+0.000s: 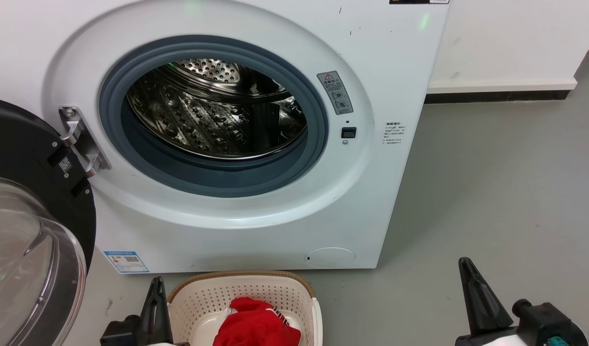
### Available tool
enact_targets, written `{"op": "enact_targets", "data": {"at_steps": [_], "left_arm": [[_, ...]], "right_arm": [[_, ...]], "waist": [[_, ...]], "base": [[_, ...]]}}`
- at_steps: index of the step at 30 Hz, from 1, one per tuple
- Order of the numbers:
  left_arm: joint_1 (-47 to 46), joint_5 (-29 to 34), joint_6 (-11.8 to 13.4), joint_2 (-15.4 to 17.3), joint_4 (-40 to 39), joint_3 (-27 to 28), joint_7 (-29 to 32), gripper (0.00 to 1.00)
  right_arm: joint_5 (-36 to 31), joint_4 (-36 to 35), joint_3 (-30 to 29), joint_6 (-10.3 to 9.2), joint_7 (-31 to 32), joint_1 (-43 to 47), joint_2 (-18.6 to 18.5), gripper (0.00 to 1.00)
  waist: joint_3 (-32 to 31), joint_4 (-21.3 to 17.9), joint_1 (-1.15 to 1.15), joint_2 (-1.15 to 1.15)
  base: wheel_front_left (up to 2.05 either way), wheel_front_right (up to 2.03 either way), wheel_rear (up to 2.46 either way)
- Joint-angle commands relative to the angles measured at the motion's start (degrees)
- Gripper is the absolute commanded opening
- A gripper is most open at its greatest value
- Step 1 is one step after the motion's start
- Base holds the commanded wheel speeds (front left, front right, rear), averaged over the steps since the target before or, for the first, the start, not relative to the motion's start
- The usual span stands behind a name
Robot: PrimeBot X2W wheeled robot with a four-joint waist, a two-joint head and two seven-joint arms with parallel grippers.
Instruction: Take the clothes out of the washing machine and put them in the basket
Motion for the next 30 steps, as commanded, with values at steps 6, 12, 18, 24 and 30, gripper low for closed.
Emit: {"op": "enact_targets", "data": {"at_steps": [6, 12, 18, 24, 30], "left_arm": [[-2.0, -8.8, -1.4, 0.0, 0.0, 1.0, 2.0, 0.00], [-3.2, -16.6, -2.6, 0.0, 0.7, 1.6, 3.8, 0.00], [-4.2, -22.8, -3.6, 0.0, 1.2, 2.2, 5.3, 0.00], [-5.0, -28.5, -4.5, 0.0, 1.7, 2.7, 6.7, 0.00], [-5.9, -33.9, -5.3, 0.0, 2.2, 3.1, 8.0, 0.00]], "right_arm": [[9.8, 0.2, -0.2, 0.00, 1.5, -1.5, -0.7, 0.00], [18.2, 1.3, -0.4, 0.00, 2.8, -2.9, -1.2, 0.00], [24.8, 2.1, -0.7, -0.01, 4.0, -3.9, -1.5, 0.00], [30.9, 2.9, -1.0, -0.01, 5.1, -4.9, -1.7, 0.00], [36.5, 3.6, -1.4, -0.01, 6.2, -5.6, -1.9, 0.00]], "waist": [[0.0, 0.1, 0.00, 0.00], [0.0, 0.3, 0.00, 0.00], [0.1, 0.4, 0.00, 0.00], [0.1, 0.5, 0.00, 0.00], [0.1, 0.6, 0.00, 0.00]], "base": [[0.00, 0.00, 0.00], [0.00, 0.00, 0.00], [0.00, 0.00, 0.00], [0.00, 0.00, 0.00], [0.00, 0.00, 0.00]]}}
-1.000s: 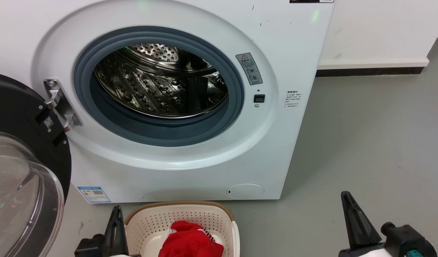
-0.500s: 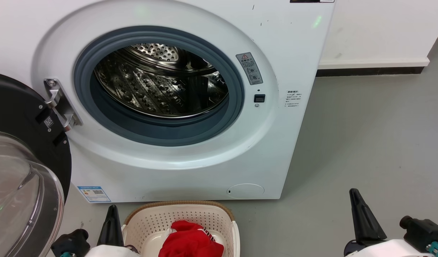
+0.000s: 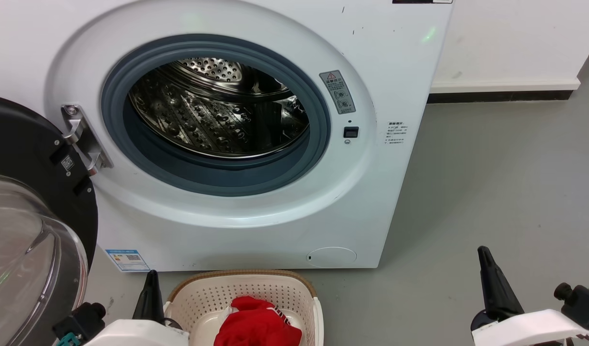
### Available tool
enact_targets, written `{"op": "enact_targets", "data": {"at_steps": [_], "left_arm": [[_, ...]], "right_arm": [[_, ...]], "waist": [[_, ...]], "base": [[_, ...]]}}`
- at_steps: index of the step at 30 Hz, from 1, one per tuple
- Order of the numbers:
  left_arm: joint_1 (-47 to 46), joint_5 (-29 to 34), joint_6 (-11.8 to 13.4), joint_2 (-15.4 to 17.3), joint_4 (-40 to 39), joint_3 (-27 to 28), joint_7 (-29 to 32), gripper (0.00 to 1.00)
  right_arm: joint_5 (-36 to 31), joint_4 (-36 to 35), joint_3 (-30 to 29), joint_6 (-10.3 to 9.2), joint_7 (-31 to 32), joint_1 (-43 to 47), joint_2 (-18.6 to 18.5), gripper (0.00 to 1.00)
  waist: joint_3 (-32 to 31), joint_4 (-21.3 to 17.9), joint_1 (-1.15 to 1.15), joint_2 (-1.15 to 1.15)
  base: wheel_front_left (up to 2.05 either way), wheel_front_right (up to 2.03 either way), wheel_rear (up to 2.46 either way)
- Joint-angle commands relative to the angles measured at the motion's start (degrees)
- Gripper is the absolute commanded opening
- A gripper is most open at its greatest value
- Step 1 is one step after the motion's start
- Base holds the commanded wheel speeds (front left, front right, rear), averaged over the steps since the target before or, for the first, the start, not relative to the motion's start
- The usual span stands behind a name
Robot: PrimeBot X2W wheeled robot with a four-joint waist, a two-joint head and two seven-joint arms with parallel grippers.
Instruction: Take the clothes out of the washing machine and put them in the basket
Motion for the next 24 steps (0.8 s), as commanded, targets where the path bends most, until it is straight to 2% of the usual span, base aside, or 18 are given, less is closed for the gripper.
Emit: {"op": "enact_targets", "data": {"at_steps": [1, 24], "left_arm": [[-1.6, -2.4, -0.4, 0.0, -0.4, 0.4, 0.6, 0.00], [-4.3, -19.4, -3.1, 0.0, 1.2, 1.9, 4.7, 0.00]], "right_arm": [[2.7, -0.3, -0.3, -0.01, 0.4, -1.6, -0.5, 0.00], [20.3, 2.0, -1.7, -0.01, 4.2, -4.4, -0.8, 0.00]], "waist": [[0.0, 0.0, 0.00, 0.00], [0.1, 0.4, 0.00, 0.00]], "base": [[0.00, 0.00, 0.00], [0.00, 0.00, 0.00]]}}
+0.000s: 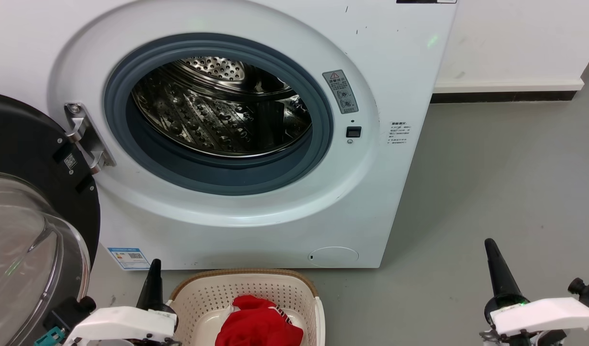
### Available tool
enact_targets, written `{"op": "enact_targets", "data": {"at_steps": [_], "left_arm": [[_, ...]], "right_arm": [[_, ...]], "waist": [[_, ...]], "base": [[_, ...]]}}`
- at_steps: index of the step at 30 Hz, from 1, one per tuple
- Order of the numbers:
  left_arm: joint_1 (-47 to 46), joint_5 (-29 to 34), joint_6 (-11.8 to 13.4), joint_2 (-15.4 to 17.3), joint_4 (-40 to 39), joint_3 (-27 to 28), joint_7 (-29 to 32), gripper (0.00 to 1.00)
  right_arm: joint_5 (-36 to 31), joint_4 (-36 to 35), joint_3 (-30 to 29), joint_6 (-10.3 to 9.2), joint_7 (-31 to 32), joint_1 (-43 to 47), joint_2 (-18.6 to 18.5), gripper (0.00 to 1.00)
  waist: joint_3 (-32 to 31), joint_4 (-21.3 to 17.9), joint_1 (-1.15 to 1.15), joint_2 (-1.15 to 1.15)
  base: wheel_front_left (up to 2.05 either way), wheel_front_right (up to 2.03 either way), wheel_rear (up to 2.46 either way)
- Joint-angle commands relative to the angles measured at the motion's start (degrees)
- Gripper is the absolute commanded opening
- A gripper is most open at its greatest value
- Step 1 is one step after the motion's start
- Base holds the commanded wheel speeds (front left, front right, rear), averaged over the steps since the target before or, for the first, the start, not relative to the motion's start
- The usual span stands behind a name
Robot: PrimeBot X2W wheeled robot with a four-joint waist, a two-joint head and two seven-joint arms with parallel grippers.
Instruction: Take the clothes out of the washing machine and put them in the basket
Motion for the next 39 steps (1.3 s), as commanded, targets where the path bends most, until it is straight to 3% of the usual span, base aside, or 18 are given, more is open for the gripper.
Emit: {"op": "enact_targets", "data": {"at_steps": [1, 39], "left_arm": [[-1.4, -1.5, -0.4, 0.0, -0.4, 0.3, 0.4, 0.00], [-4.7, -23.5, -3.9, 0.0, 1.8, 2.3, 5.7, 0.00]], "right_arm": [[1.6, -0.3, -0.2, 0.01, 0.3, -1.7, -0.3, 0.00], [23.8, 2.8, -2.9, 0.01, 5.8, -5.1, -0.1, 0.00]], "waist": [[0.0, 0.0, 0.00, 0.00], [0.1, 0.7, 0.00, 0.00]], "base": [[0.00, 0.00, 0.00], [0.00, 0.00, 0.00]]}}
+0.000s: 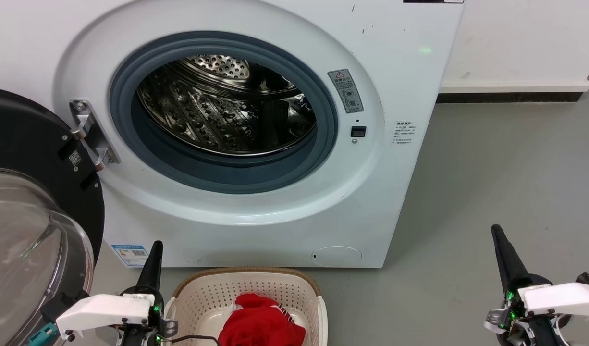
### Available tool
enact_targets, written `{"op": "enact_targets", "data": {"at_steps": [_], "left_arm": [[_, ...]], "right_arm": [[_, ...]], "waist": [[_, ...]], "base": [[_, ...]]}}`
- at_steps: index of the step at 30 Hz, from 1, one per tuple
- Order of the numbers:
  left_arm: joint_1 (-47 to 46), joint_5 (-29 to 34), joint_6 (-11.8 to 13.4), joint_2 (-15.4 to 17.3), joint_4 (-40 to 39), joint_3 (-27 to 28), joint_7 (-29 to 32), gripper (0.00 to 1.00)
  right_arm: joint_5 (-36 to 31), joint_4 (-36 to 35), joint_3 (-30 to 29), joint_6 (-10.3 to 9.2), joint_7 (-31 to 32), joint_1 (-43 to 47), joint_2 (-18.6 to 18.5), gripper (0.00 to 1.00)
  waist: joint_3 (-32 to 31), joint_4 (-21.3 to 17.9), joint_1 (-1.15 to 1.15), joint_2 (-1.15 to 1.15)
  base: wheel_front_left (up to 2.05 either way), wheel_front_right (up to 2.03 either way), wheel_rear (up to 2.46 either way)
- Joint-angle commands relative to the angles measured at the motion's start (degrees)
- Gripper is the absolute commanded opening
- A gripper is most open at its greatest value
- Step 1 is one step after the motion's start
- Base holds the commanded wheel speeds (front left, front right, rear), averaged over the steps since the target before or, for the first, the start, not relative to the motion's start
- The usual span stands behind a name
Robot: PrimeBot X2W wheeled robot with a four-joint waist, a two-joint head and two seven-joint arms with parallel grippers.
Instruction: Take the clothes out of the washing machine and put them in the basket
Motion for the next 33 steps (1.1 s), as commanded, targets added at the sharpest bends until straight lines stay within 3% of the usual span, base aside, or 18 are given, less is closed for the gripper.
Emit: {"op": "enact_targets", "data": {"at_steps": [1, 33], "left_arm": [[-1.0, -1.4, -0.4, 0.0, 0.0, 0.2, 0.4, 0.00], [-2.7, -13.6, -2.4, 0.0, 1.2, 1.3, 3.4, 0.00]], "right_arm": [[1.5, 0.1, -0.3, 0.01, 0.4, -1.1, -0.1, 0.00], [13.4, 1.9, -2.1, 0.00, 3.8, -3.0, 0.4, 0.00]], "waist": [[0.0, 0.0, 0.00, 0.00], [0.1, 0.6, 0.00, 0.00]], "base": [[0.00, 0.00, 0.00], [0.00, 0.00, 0.00]]}}
